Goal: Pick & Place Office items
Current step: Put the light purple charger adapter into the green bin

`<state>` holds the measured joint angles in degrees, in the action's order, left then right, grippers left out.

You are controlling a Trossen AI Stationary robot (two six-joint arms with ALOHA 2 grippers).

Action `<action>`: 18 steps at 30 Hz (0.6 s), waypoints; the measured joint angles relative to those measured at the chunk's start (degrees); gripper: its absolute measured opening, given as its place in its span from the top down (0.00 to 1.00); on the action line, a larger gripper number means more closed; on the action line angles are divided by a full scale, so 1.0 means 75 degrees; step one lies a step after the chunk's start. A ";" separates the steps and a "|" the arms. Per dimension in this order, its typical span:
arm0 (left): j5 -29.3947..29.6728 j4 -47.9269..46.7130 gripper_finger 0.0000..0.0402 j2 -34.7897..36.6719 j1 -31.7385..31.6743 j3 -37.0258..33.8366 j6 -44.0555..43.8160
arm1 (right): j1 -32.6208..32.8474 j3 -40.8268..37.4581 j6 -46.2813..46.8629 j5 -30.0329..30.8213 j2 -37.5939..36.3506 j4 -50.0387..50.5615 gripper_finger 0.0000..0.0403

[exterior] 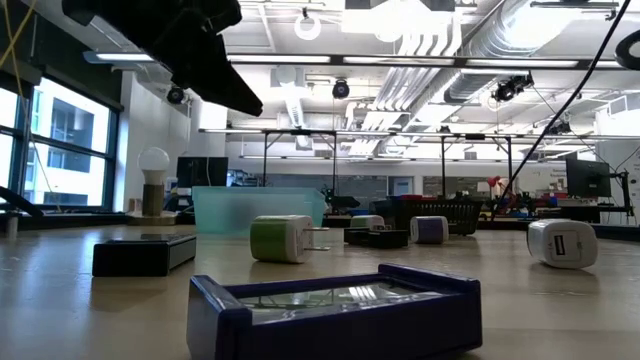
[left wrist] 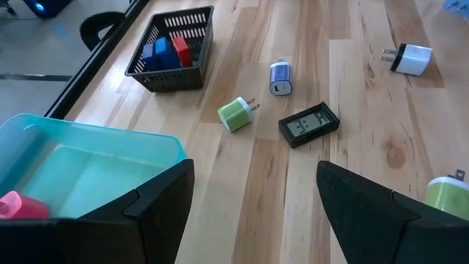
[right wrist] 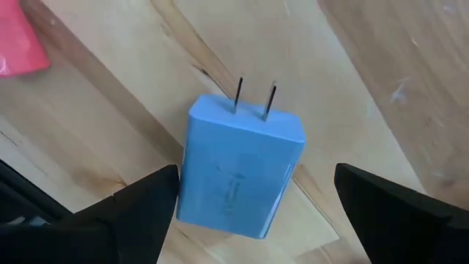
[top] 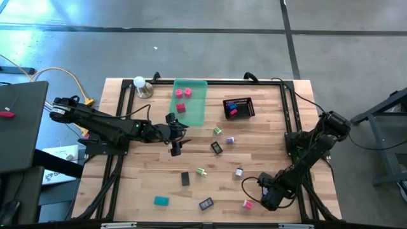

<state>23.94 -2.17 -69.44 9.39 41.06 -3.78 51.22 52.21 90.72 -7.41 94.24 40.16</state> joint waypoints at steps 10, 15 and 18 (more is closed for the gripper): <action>0.0006 0.0154 0.30 0.0002 0.0000 0.0000 0.0279 | 0.0068 0.0036 -0.0343 -0.0275 0.0525 -0.0049 0.16; 0.0006 0.0188 0.30 0.0002 0.0000 0.0000 0.0290 | 0.0003 0.0033 -0.0728 -0.0511 0.0778 0.0046 0.29; 0.0011 0.0190 0.30 0.0002 0.0000 0.0000 0.0334 | -0.0049 0.0029 -0.0795 -0.0555 0.0755 0.0094 0.42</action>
<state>24.02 -0.74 -69.43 9.39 41.06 -1.28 50.86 52.42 84.76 -11.57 99.90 40.86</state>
